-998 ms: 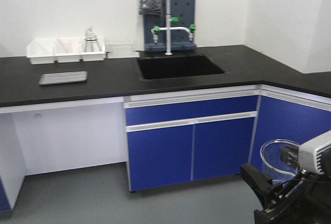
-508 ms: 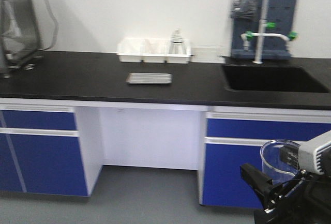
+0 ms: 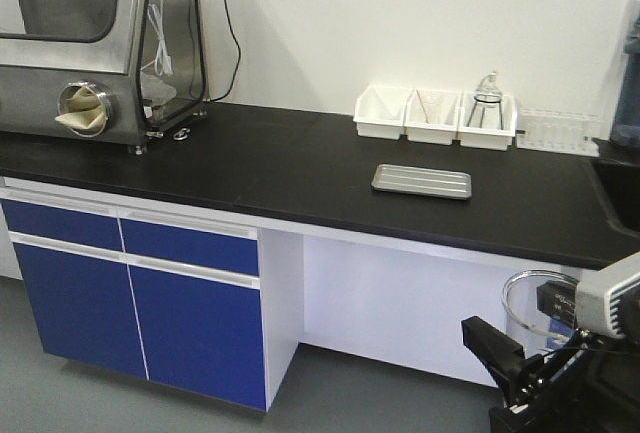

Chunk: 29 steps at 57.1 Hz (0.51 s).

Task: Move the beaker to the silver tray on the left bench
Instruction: 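Drive closer to the silver tray, keeping the beaker raised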

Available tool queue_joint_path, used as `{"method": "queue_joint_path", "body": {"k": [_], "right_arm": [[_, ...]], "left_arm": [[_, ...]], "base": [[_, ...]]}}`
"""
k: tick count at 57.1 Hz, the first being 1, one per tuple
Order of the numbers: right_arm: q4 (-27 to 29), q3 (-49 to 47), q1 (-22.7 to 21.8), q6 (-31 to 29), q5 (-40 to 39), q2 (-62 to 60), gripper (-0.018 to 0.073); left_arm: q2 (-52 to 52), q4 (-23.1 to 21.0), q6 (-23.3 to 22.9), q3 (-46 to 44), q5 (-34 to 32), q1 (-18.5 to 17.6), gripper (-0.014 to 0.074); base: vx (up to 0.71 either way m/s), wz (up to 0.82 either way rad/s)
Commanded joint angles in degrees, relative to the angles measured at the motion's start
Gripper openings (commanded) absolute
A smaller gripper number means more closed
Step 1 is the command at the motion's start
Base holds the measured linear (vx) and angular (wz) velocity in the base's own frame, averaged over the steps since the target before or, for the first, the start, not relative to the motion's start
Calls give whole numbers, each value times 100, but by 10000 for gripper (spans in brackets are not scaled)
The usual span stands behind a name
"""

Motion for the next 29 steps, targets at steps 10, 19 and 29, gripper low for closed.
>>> {"method": "queue_joint_path", "body": {"k": [10,19,29], "right_arm": [[-63,-175,-19,-12,-48,-85,-8],[-63,-175,-19,-12,-48,-85,-8],[-63,-175,-19,-12,-48,-85,-8]], "left_arm": [[-90,-9,-23,159,-450,-36,1],[-90,-9,-23,159,-450,-36,1],[-90,-9,-23,159,-450,-36,1]], "base": [[42,4],[45,-6],[46,-8]]}}
